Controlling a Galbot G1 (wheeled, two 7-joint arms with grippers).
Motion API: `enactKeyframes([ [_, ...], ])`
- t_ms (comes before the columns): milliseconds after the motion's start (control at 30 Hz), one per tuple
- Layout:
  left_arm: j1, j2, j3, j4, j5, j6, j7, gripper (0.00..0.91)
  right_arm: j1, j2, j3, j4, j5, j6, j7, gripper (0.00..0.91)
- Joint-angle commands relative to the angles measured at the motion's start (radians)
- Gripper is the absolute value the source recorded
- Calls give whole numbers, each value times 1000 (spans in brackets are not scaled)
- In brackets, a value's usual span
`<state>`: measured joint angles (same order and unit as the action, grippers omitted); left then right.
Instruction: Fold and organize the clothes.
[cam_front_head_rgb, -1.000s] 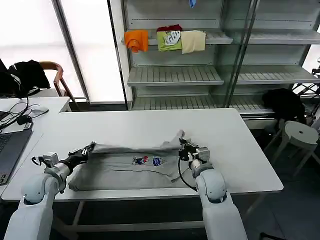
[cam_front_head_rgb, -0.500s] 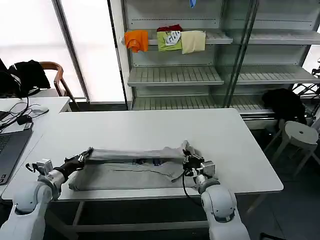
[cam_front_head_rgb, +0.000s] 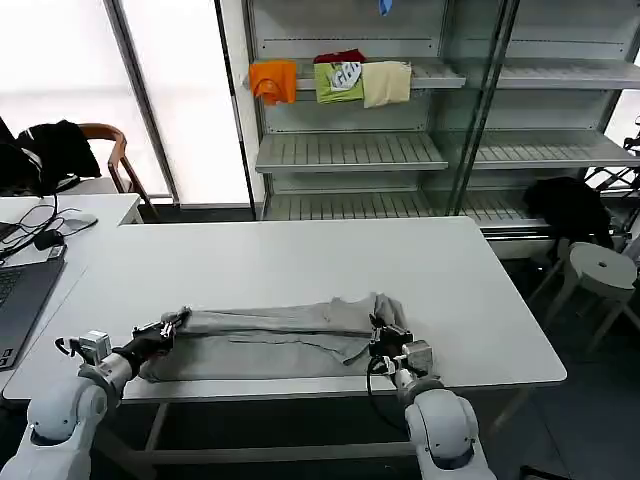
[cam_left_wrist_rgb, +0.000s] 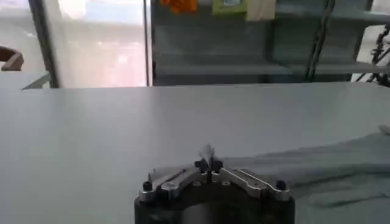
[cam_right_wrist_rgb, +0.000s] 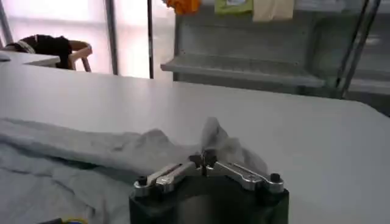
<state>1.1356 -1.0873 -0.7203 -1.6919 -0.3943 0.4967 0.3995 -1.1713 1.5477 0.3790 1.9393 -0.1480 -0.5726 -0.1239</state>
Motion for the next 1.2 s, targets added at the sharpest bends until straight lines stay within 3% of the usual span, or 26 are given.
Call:
enactKeyframes([
  [33, 29, -2, -18, -38, 30, -10, -13, 907, -28, -9, -9, 14, -202, 23, 45, 907],
  [200, 43, -19, -46, -80, -2, -14, -35, 907, -47, -19, -6, 38, -236, 51, 59, 907],
  [367, 73, -62, -64, -115, -33, -13, -120, 907, -55, -33, 34, 101, -146, 59, 77, 907],
  [433, 92, -92, -69, -133, -18, -28, -181, 907, -50, -38, 54, 122, -72, 78, 89, 907],
  [500, 123, -119, -64, -147, 22, -50, -239, 907, -25, -48, 96, 155, 167, 120, 102, 907],
  [567, 146, -135, -58, -156, 54, -56, -261, 907, 0, -49, 134, 175, 313, 93, 109, 907],
  [633, 168, -154, -46, -166, 75, -68, -302, 907, 30, -52, 167, 181, 386, 76, 111, 907],
  [733, 174, -180, -36, -169, 101, -69, -328, 907, 56, -67, 179, 178, 398, 68, 107, 907],
  [767, 175, -186, -33, -168, 105, -68, -335, 675, 64, -72, 179, 178, 397, 60, 105, 907],
  [833, 173, -194, -29, -163, 109, -67, -338, 514, 66, -72, 176, 179, 395, 52, 103, 907],
  [1133, 152, -208, -19, -130, 115, -57, -345, 514, 55, -61, 171, 173, 376, 51, 95, 907],
  [1200, 150, -208, -17, -121, 112, -55, -342, 322, 55, -62, 173, 172, 376, 50, 97, 907],
])
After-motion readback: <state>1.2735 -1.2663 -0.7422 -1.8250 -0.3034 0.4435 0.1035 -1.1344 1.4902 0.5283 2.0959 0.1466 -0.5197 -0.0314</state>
